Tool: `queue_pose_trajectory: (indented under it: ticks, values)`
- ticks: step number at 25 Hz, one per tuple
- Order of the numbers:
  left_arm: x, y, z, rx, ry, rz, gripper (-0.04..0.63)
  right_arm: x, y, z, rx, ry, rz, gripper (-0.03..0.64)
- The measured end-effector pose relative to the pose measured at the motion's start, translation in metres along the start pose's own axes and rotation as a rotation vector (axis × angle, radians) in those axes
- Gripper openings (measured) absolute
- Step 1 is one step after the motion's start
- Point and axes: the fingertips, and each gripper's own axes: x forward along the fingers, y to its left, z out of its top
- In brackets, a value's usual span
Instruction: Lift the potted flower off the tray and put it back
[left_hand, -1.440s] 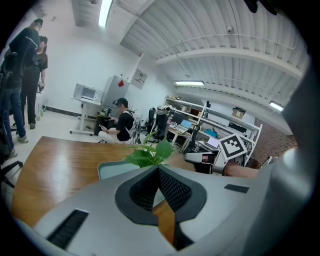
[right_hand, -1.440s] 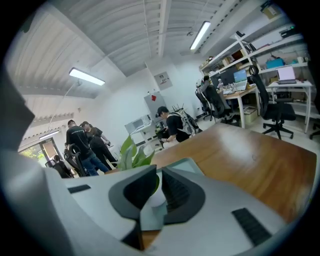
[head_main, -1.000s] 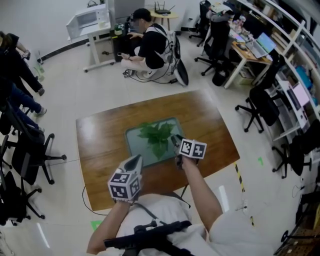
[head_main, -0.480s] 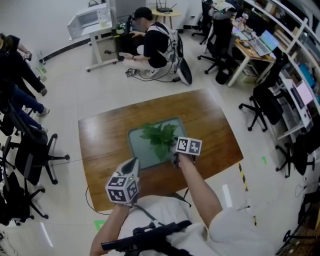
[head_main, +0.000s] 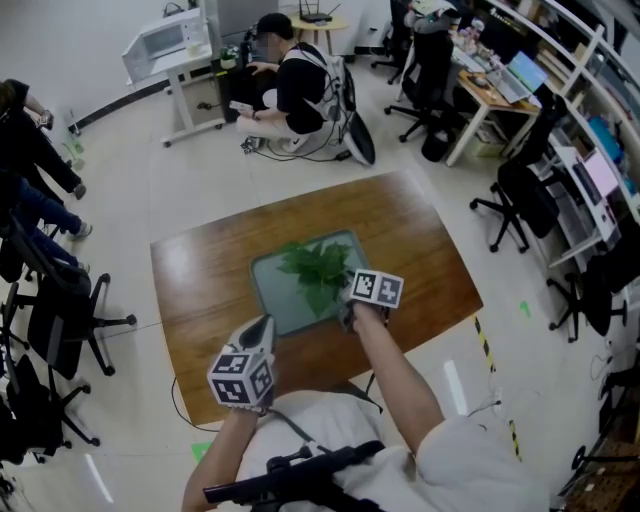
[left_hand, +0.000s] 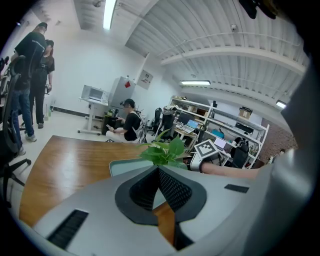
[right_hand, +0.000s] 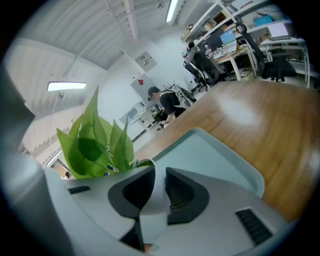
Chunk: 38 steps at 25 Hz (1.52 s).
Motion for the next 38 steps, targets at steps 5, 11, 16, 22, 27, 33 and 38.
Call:
queue_pose_trajectory:
  ticks: [5,11,16,22,27,33,38]
  values:
    - [0.005,-0.014,-0.005,0.013,0.024,-0.050,-0.005,-0.041,-0.015,0.019,0.042,-0.092,-0.029,0.069]
    - [0.014,-0.032,-0.011,0.037,0.054,-0.119,-0.005,-0.100,-0.059,0.033,0.084,-0.195,-0.115,0.069]
    - [0.022,-0.058,-0.017,0.067,0.080,-0.185,-0.005,-0.153,-0.106,0.027,0.148,-0.259,-0.203,0.069]
    - [0.025,-0.075,-0.027,0.088,0.105,-0.219,-0.005,-0.202,-0.161,0.003,0.231,-0.305,-0.290,0.067]
    - [0.023,-0.080,-0.031,0.100,0.118,-0.230,-0.005,-0.222,-0.190,-0.018,0.293,-0.333,-0.339,0.067]
    - [0.023,-0.083,-0.034,0.108,0.125,-0.230,-0.005,-0.223,-0.205,-0.032,0.336,-0.349,-0.350,0.067]
    - [0.023,-0.083,-0.035,0.114,0.128,-0.228,-0.005,-0.223,-0.207,-0.034,0.366,-0.365,-0.345,0.103]
